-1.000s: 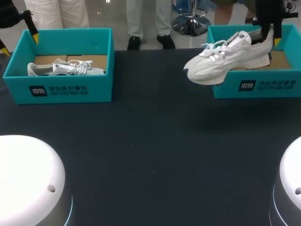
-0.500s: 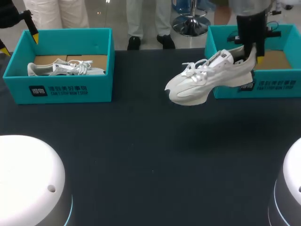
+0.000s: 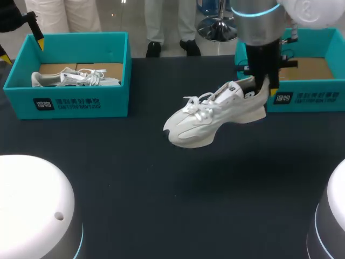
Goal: Take the shoe out of the shoebox, open the shoe tongue, remove and reinsert the insole, then place the shoe into the shoebox
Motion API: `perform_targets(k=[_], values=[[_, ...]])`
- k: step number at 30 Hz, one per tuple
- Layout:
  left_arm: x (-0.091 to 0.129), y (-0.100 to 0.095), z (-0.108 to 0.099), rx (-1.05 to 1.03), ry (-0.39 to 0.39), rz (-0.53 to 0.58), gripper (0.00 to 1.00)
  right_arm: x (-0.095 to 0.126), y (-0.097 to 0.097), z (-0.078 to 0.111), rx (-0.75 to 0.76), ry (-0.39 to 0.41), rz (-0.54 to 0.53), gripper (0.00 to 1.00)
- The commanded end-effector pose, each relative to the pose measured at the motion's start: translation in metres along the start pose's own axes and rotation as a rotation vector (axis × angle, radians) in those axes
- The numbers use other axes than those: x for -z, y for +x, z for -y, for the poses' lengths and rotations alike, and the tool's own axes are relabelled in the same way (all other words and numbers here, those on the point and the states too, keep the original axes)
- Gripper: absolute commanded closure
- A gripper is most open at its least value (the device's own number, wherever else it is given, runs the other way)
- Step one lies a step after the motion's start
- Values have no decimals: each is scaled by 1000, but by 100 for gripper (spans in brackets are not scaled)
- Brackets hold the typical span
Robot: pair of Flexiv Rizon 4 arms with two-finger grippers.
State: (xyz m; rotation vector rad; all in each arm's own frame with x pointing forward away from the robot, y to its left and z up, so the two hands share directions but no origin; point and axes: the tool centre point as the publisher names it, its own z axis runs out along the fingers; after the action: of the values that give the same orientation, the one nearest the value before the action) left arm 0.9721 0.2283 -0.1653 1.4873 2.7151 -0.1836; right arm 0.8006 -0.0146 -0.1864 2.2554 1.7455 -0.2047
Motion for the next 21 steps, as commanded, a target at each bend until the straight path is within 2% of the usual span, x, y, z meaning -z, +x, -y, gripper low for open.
perform_targets(k=[1, 9, 21], values=[[0, 1, 1, -1, -3, 0, 0, -5, 23, 11, 18, 13, 10, 100], [0, 1, 1, -1, -3, 0, 0, -9, 36, 24, 31, 11, 31, 100], [0, 1, 1, -1, -3, 0, 0, -9, 36, 25, 27, 7, 35, 100]])
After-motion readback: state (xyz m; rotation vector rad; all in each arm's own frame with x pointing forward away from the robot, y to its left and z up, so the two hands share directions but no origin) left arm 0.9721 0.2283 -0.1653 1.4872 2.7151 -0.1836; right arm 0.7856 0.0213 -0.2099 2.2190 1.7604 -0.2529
